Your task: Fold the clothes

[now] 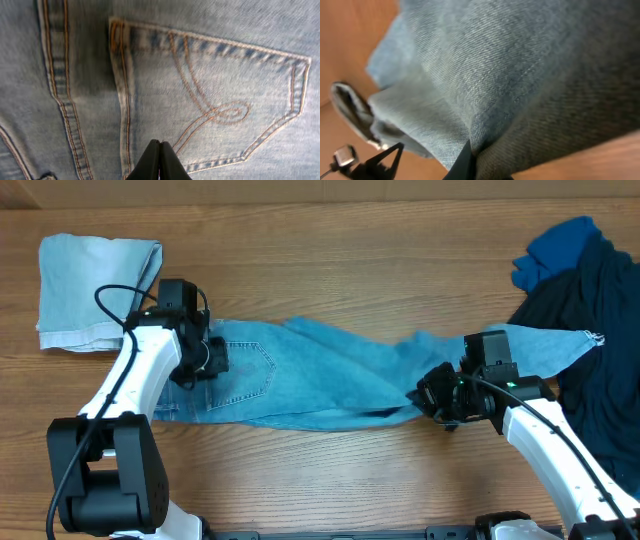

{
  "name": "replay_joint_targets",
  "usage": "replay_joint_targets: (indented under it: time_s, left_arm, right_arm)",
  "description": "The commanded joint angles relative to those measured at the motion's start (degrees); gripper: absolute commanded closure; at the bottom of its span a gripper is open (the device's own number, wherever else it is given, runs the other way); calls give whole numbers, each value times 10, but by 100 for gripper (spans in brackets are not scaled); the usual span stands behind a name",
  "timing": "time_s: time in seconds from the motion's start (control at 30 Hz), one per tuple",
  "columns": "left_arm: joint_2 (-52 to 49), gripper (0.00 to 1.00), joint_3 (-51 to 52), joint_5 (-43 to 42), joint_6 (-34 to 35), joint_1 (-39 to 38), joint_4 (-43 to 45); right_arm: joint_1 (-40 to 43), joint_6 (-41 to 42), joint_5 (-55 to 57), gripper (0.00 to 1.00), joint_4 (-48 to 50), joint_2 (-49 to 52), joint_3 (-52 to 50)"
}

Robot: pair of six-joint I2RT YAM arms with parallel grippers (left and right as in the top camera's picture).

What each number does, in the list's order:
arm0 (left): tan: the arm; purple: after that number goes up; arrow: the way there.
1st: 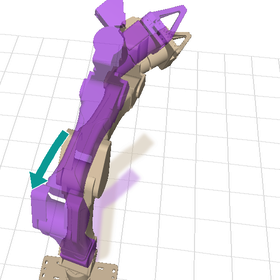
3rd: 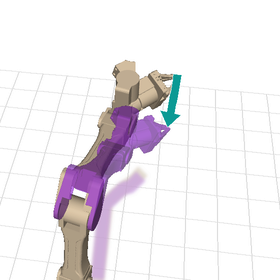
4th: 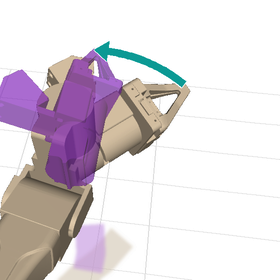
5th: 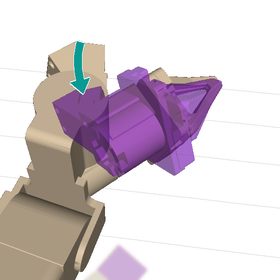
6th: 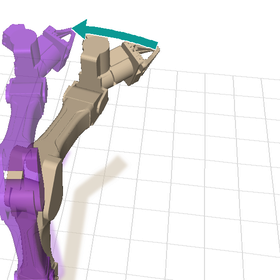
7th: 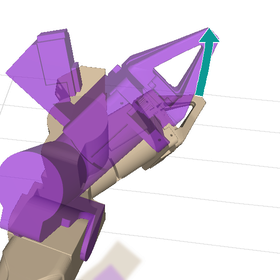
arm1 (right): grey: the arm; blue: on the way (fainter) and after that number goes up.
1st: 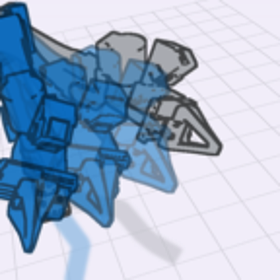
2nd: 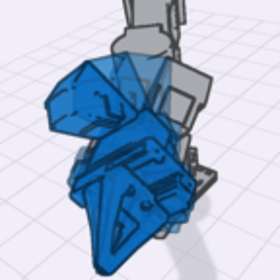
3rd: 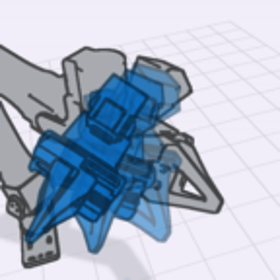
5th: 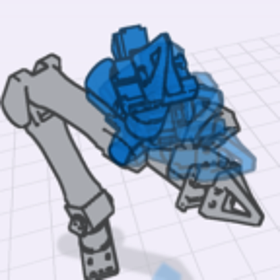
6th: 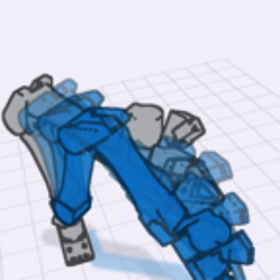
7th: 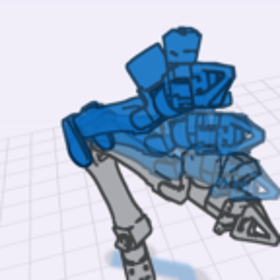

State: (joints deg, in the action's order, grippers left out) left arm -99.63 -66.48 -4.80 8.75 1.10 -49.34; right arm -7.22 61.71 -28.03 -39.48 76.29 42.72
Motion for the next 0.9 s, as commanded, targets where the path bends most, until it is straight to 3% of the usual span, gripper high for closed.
replay_joint_targets:
  time_s: [0.0, 0.1, 0.2, 0.3, 0.37, 0.57, 0.6, 0.7, 0.73, 0.77, 0.8, 0.83, 0.87]
  left_arm:
    - [11, 94, 21, -27, -11, -10, -1]
    - [10, 93, 70, -24, -10, -30, 43]
    - [7, 95, 129, 40, 33, -38, 126]
    - [6, 96, 164, 54, 50, -38, 217]
    - [2, 96, 166, 54, 51, -38, 235]
    - [-46, 96, 166, 58, 57, -37, 237]
    - [-46, 96, 166, 59, 57, -37, 237]
    - [-46, 96, 165, 77, 68, -37, 212]
    - [-46, 96, 165, 82, 68, -37, 204]
    - [-46, 96, 165, 85, 68, -36, 196]
    - [-46, 96, 165, 101, 83, -36, 184]
    - [-46, 96, 165, 111, 94, -35, 176]
    - [-46, 96, 165, 114, 102, -29, 165]
  right_arm:
    - [0, -5, 25, 96, 6, 3, 0]
    - [0, -7, 25, 96, 3, 3, 0]
    - [0, -11, 19, 96, -9, 3, 0]
    - [0, -20, 36, 96, -77, 3, 0]
    - [0, -20, 75, 96, -119, 3, 0]
    - [0, -22, 159, 95, -127, 3, -20]
    - [0, -21, 158, 60, -116, 3, -35]
    - [2, -48, 140, 18, -118, 3, -28]
    - [2, -70, 135, 15, -139, 2, 4]
    - [2, -93, 150, 15, -168, 0, 40]
    - [2, -110, 189, 25, -213, -3, 94]
    - [2, -112, 230, 41, -250, -7, 138]
    - [2, -112, 286, 83, -287, -9, 191]
